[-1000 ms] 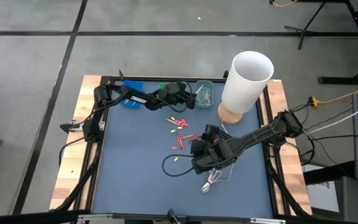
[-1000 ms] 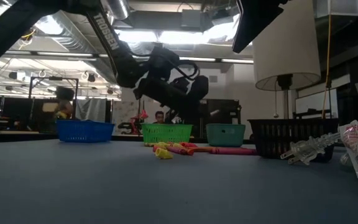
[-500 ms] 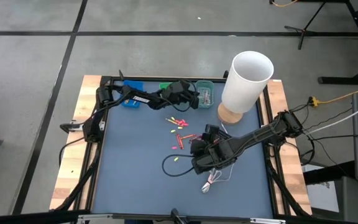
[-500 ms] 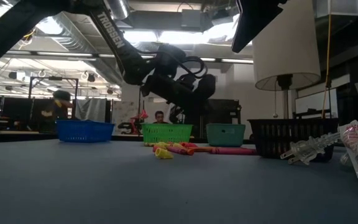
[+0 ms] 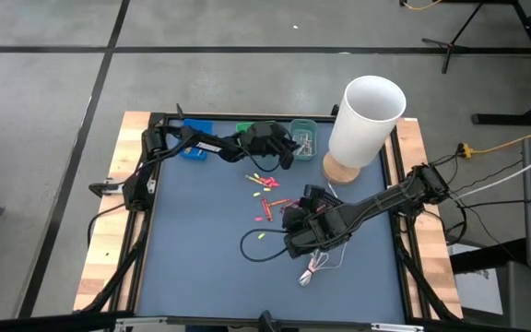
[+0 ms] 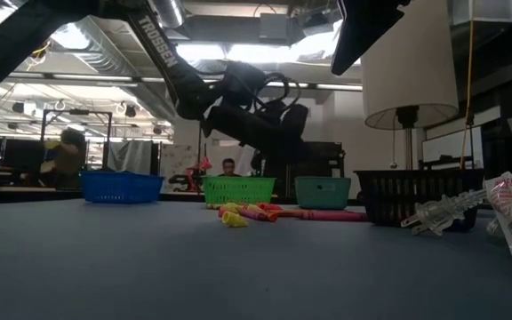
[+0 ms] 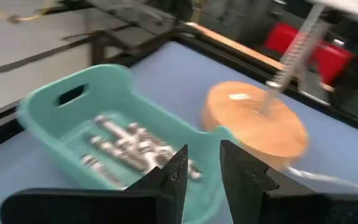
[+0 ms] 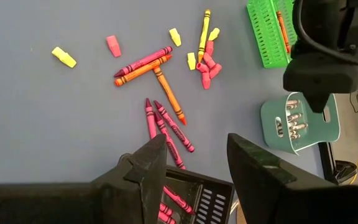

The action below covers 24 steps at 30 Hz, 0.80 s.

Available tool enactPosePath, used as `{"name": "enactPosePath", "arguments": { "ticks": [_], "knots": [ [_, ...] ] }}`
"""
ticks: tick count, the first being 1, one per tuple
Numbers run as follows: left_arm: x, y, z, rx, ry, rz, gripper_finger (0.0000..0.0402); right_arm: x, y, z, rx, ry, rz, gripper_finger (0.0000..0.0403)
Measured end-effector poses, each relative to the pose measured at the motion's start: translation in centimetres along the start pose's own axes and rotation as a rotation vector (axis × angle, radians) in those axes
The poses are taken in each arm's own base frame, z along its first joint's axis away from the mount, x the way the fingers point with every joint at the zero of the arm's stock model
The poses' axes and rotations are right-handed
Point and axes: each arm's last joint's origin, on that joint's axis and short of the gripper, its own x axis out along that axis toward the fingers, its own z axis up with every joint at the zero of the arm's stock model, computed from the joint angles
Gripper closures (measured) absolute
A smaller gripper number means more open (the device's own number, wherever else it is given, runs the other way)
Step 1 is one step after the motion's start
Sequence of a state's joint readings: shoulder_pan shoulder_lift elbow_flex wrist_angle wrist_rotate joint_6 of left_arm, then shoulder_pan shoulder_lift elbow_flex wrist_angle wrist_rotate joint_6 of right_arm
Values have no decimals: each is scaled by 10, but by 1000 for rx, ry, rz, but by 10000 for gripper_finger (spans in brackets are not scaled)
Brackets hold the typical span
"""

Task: Sort crayons
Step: Put the orange crayon into the green bin

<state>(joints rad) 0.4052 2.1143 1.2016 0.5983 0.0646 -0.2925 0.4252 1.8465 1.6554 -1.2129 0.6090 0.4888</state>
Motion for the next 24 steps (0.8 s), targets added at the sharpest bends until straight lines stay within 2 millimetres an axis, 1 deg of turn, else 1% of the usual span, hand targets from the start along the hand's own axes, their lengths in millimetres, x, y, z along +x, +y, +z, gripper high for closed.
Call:
{"name": "enactPosePath", "arguments": {
  "ticks": [4, 6, 9, 13, 17, 20, 24],
  "knots": [
    [-4, -2, 6, 17, 41, -105, 322, 0, 0, 0, -23, 2, -1, 235],
    [-10, -3, 10, 47, 87, -138, 322, 0, 0, -1, -32, 6, -3, 235],
    [-20, -5, 14, 112, 180, -140, 322, 0, -1, -2, -38, 14, -8, 235],
    [-40, -11, 15, 207, 286, -140, 322, 0, -1, -2, -66, 17, -9, 235],
    [-68, -21, 8, 237, 321, -159, 322, 2, -3, -1, -97, 22, -11, 235],
    [-96, -28, -2, 251, 312, -182, 322, 5, -7, 1, -116, 33, -13, 235],
    [-139, -33, -20, 255, 288, -209, 322, 14, -17, 6, -119, 56, 22, 235]
  ]
}}
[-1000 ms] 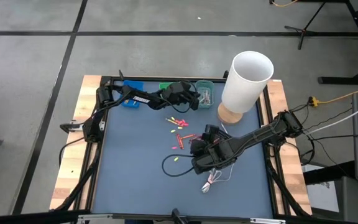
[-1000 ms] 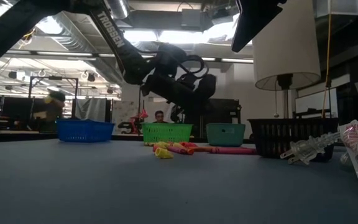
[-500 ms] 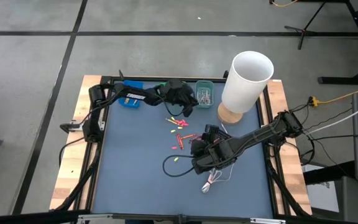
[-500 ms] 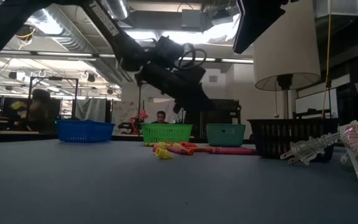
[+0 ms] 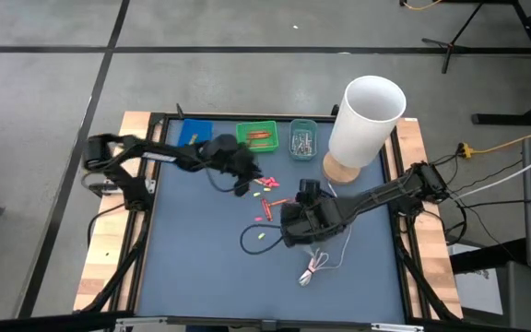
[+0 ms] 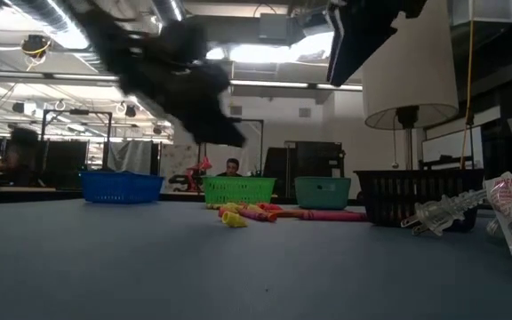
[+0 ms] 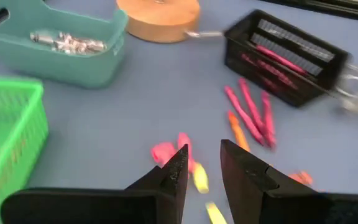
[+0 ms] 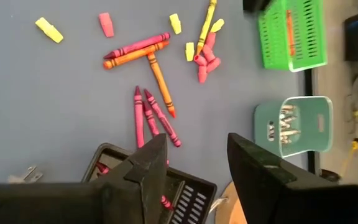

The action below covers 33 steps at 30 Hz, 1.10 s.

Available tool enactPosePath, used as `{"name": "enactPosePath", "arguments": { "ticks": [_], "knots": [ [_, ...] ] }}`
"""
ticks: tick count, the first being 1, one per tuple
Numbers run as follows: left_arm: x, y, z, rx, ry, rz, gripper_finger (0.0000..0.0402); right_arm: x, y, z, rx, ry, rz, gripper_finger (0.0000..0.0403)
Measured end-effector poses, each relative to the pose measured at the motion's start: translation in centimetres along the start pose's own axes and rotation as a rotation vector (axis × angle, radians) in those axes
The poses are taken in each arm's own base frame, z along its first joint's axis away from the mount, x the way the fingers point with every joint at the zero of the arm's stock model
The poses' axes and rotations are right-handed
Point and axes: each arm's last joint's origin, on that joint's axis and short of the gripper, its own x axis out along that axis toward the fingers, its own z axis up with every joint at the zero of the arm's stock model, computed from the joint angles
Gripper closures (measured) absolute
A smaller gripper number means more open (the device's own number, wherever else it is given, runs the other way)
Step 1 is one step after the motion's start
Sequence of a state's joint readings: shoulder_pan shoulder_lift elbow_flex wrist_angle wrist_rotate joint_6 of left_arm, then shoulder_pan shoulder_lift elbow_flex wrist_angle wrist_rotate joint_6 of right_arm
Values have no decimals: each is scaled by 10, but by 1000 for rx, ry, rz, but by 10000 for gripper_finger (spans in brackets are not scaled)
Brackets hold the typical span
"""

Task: Sort crayons
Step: Put the orange crayon into the green bin

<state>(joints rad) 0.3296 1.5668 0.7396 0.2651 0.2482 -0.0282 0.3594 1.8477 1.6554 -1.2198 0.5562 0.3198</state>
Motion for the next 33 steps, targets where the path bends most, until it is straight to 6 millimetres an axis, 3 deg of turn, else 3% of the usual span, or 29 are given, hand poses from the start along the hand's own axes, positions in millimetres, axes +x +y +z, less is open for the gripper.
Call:
{"name": "enactPosePath", "arguments": {
  "ticks": [6, 12, 18, 23, 33],
  "knots": [
    [-45, -21, -29, -14, -46, -35, 322, 28, -21, 16, -4, -47, 146, 235],
    [-68, -35, -44, 13, -86, -43, 322, 71, -44, 20, -23, -93, 340, 235],
    [-70, -46, -55, 37, -69, -85, 322, 117, -64, 4, 73, -78, 406, 235],
    [-69, -52, -59, 50, -53, -75, 322, 147, -68, -13, 127, -89, 450, 235],
    [-68, -58, -60, 68, -54, -26, 322, 172, -60, -32, 155, -158, 530, 235]
  ]
}}
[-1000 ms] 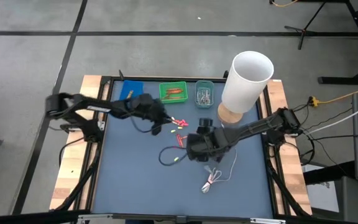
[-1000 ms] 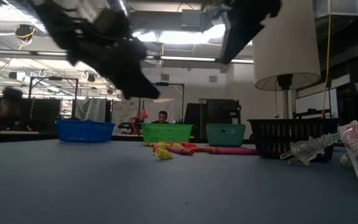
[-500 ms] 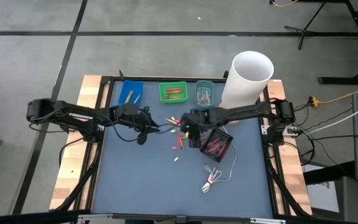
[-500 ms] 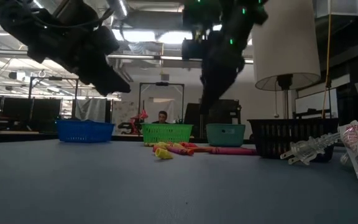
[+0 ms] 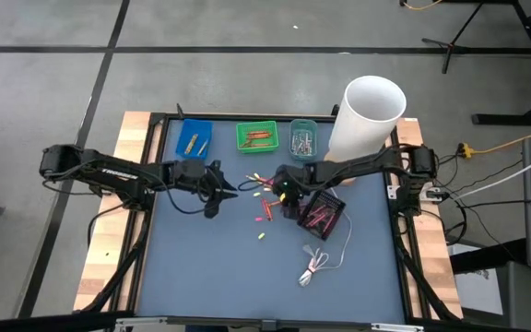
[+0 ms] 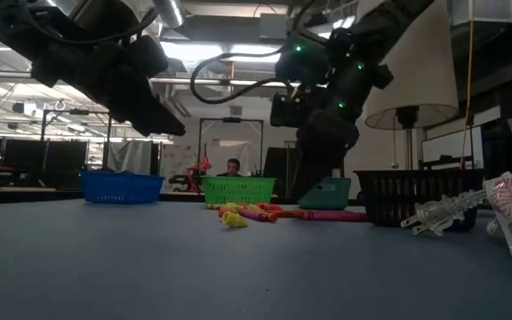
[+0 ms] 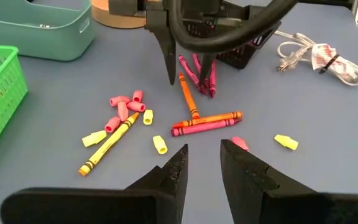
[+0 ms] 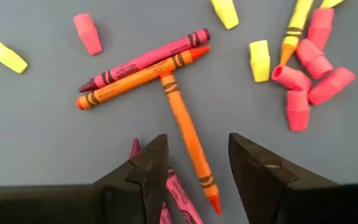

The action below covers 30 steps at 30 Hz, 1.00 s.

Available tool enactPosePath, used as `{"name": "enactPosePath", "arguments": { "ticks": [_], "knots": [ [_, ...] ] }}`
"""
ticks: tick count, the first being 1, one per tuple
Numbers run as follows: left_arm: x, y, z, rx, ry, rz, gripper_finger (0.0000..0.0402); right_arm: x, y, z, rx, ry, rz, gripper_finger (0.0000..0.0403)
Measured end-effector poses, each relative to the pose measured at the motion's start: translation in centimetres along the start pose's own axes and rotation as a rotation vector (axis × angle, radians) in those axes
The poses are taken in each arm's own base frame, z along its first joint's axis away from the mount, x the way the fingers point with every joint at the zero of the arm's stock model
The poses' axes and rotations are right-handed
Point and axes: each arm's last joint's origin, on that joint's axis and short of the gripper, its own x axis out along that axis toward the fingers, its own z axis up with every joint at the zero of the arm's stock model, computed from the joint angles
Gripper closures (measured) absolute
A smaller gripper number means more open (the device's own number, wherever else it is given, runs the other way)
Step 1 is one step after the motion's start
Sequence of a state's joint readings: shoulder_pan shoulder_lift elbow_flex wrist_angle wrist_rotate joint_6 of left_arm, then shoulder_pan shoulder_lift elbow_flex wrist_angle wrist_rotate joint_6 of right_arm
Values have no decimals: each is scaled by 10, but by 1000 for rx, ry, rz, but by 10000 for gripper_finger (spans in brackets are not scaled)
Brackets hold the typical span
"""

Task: Sort crayons
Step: Put the orange crayon into the green bin

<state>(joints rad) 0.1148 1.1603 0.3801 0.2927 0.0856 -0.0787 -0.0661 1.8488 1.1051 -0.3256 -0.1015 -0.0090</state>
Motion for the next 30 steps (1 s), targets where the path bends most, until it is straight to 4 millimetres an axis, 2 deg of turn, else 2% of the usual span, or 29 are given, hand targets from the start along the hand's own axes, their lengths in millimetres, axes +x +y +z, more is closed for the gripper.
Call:
{"name": "enactPosePath", "arguments": {
  "ticks": [8, 13, 24, 30],
  "knots": [
    [0, -3, 0, 6, 3, -12, 322, 22, -2, -7, -14, -2, 5, 235],
    [0, -3, -1, 6, 6, -12, 322, 28, -2, -6, -26, -8, 10, 243],
    [0, -3, -1, 7, 10, -12, 322, 28, -3, -6, -25, -12, 1, 342],
    [0, -3, -1, 8, 10, -12, 322, 28, -3, -6, -26, -19, 1, 381]
  ]
}}
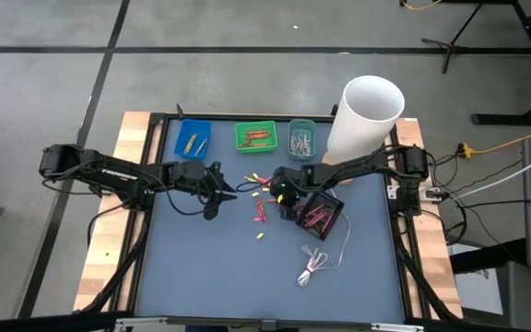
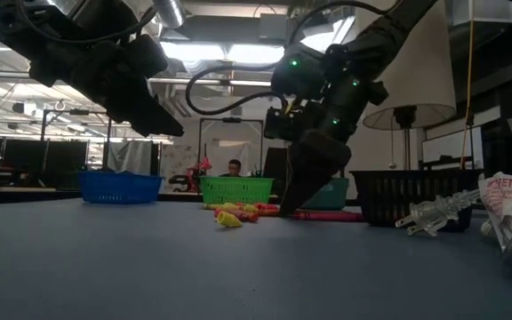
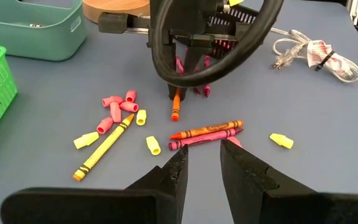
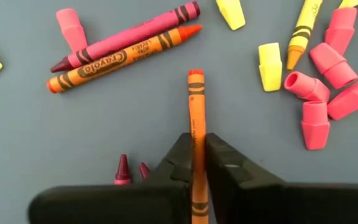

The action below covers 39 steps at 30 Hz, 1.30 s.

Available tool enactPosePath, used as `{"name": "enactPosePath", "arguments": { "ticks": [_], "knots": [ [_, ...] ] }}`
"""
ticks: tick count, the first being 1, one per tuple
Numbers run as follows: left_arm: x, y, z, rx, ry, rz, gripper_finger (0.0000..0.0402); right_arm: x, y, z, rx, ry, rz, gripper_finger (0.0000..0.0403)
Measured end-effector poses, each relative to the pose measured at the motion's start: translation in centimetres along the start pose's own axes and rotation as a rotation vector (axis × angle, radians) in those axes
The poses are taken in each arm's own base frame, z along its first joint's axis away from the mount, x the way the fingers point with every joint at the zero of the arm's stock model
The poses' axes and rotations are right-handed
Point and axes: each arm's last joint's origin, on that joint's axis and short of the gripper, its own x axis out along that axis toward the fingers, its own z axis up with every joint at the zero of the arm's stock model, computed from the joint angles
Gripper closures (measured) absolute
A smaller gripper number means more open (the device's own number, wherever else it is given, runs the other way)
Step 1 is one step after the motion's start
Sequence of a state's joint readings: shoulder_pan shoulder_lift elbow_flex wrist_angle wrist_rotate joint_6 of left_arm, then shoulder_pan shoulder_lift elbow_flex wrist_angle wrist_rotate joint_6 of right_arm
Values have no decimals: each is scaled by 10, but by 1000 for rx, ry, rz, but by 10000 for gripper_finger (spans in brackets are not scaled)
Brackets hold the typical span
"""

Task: Sort crayons
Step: Put the orange crayon into the green bin

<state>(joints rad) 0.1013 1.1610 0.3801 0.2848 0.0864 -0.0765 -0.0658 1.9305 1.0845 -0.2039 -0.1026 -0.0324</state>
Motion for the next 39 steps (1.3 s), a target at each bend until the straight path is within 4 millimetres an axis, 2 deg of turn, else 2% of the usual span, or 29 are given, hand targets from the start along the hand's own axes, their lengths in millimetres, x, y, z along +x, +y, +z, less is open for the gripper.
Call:
{"name": "enactPosePath", "arguments": {
  "ticks": [6, 12, 19, 25, 29, 34, 39],
  "knots": [
    [0, 0, 0, 0, 1, 0, 322, -3, 0, 12, -1, -11, -1, 389],
    [0, 0, 0, 0, 1, 0, 322, -15, 0, 41, -12, -115, -15, 379],
    [0, 0, 0, 0, 4, 1, 322, -31, -9, 68, -24, -197, -252, 378],
    [0, 0, 0, 1, 3, 11, 322, -41, -36, 80, -9, -286, -462, 378],
    [0, 2, 0, 1, -1, 65, 322, -46, -64, 85, 7, -375, -499, 377],
    [0, 3, 0, 1, -6, 101, 322, -46, -99, 82, 62, -420, -526, 377],
    [0, 3, 1, 30, -14, 106, 322, -48, -120, 76, 95, -416, -537, 377]
  ]
}}
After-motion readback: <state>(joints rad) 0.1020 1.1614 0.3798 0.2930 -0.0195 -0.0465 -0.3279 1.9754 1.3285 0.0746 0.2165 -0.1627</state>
